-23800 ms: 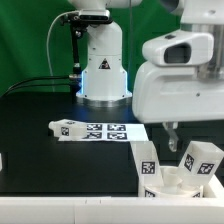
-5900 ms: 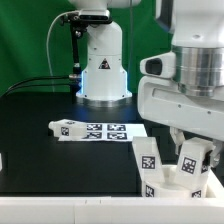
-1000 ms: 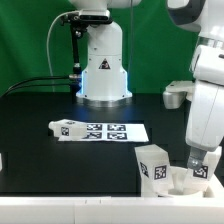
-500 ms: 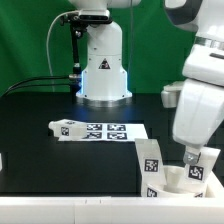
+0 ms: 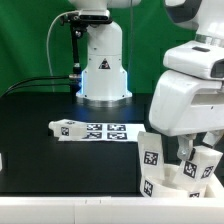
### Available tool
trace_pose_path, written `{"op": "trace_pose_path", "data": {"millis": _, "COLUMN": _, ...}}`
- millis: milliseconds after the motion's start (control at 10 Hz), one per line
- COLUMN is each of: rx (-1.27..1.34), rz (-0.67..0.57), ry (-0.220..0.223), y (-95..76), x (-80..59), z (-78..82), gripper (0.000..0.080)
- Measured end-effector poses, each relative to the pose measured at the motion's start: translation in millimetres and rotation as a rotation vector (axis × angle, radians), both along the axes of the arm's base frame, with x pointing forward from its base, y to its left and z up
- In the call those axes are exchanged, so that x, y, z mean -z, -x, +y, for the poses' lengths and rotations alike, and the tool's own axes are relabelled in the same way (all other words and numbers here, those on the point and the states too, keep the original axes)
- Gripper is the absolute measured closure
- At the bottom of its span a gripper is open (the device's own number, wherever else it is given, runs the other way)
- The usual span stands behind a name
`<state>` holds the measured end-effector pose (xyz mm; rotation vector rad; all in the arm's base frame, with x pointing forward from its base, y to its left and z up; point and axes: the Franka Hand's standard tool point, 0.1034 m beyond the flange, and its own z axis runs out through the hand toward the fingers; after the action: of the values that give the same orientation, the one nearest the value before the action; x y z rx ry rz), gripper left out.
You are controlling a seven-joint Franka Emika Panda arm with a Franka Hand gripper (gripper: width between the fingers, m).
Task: Assemble stool
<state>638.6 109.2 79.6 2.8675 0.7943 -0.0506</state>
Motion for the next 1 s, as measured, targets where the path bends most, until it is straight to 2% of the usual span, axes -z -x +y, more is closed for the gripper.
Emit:
{"op": "trace_pose_path", "data": {"millis": 100, "rx": 0.119, "rz": -0.010, "ry": -0.031, "y": -5.1, "x": 0.2, "z": -9.7, "gripper": 0.0465}}
{"op": "trace_pose_path", "data": {"millis": 300, "rx": 0.290, "rz": -0.018, "ry": -0.042, "y": -8.8, "x": -0.8, "z": -19.0, "gripper": 0.0465}}
{"op": "trace_pose_path", "data": {"millis": 700, "rx": 0.556, "rz": -0.057, "ry": -0.043, "y": -8.5, "x": -0.7, "z": -18.6, "gripper": 0.0465}}
{"op": "trace_pose_path", "data": {"millis": 900, "rx": 0.853, "rz": -0.114, "ry": -0.052, "y": -11.5, "x": -1.0, "z": -17.8, "gripper": 0.0465}}
{"op": "trace_pose_path", "data": {"millis": 1000, "rx": 1.037, "rz": -0.130, "ry": -0.052, "y": -10.9, "x": -1.1, "z": -24.5, "gripper": 0.0465}}
